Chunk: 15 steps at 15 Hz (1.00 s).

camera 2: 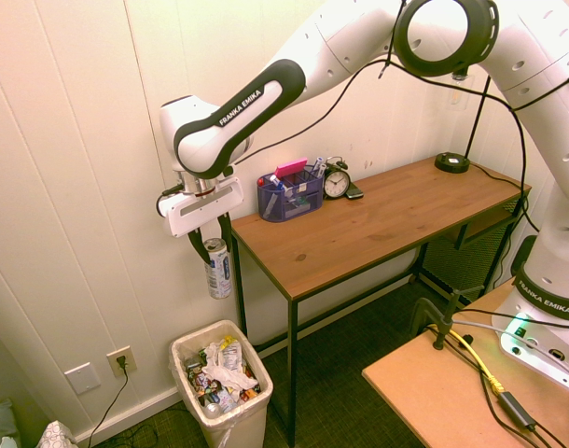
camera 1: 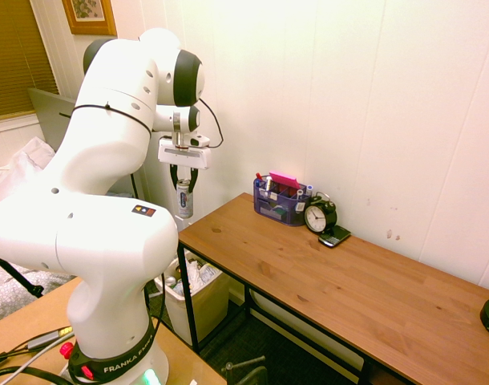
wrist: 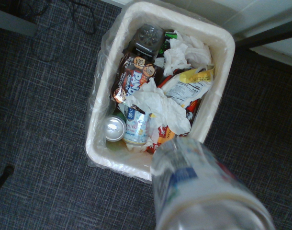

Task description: Throw the can in the trash bin

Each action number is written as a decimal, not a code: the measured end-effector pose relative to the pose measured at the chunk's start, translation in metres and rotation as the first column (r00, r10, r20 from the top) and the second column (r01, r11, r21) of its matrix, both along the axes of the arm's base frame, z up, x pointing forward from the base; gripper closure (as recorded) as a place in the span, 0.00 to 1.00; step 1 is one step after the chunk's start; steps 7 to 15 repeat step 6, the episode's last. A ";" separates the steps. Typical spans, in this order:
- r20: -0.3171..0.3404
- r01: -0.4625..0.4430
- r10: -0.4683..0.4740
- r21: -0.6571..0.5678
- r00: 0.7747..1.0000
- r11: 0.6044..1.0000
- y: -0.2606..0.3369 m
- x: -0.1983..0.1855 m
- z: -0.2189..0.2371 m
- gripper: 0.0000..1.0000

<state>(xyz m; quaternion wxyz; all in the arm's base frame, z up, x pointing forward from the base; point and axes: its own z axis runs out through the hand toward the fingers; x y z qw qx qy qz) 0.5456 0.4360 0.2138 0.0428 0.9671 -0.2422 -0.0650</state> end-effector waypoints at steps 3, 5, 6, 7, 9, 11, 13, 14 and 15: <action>0.008 0.002 -0.002 0.004 1.000 1.000 0.000 0.002 0.006 0.00; 0.032 0.022 -0.022 0.006 0.999 1.000 -0.014 0.009 0.024 0.00; 0.046 0.047 -0.047 0.011 0.998 0.999 -0.032 0.014 0.036 0.00; 0.046 0.047 -0.047 0.011 0.998 0.999 -0.032 0.014 0.036 0.00; 0.046 0.047 -0.047 0.011 0.998 0.999 -0.032 0.014 0.036 0.00; 0.046 0.047 -0.047 0.011 0.998 0.999 -0.032 0.014 0.036 0.00; 0.046 0.047 -0.047 0.011 0.998 0.999 -0.032 0.014 0.036 0.00; 0.046 0.047 -0.047 0.011 0.998 0.999 -0.032 0.014 0.036 0.00; 0.046 0.047 -0.047 0.011 0.998 0.999 -0.032 0.014 0.036 0.00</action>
